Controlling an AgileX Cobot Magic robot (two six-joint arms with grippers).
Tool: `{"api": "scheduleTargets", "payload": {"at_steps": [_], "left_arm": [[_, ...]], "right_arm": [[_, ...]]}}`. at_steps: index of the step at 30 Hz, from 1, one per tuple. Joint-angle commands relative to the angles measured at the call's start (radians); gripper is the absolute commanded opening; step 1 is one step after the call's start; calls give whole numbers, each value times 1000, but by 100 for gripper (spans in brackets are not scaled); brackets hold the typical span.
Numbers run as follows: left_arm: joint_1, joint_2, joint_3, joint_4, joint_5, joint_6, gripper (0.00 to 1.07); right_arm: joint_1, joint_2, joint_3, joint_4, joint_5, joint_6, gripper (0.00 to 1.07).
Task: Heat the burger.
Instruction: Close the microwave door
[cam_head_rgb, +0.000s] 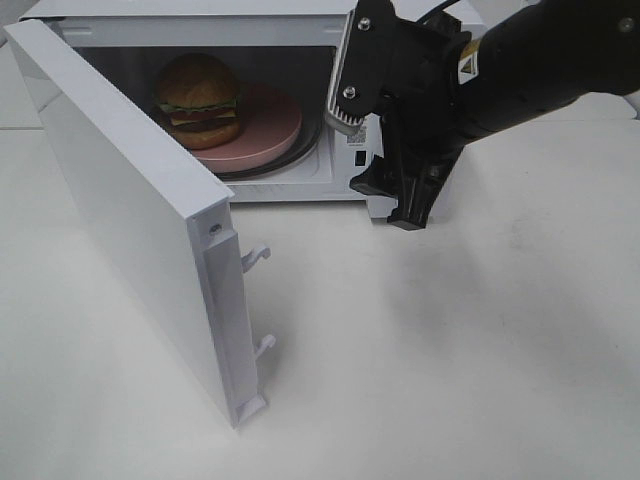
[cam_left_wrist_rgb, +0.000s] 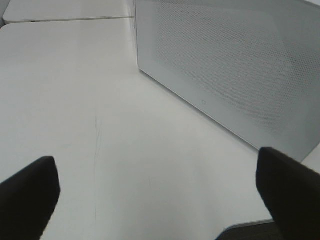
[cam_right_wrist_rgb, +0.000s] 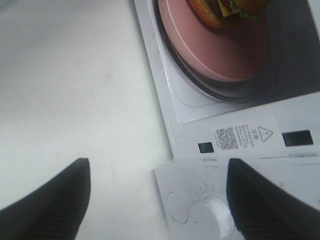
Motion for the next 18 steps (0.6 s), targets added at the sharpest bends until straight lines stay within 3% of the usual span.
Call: {"api": "scheduleTargets", "payload": {"at_steps": [1, 10, 18], "left_arm": [[-2, -16, 0, -4, -12, 2, 100], [-2, -16, 0, -5, -12, 2, 100], [-2, -16, 0, -5, -12, 2, 100]], "right_arm": [[-5, -41, 29, 1, 5, 56, 74], [-5, -171, 127, 1, 56, 264, 74], [-5, -236, 135, 1, 299, 514, 74]]}}
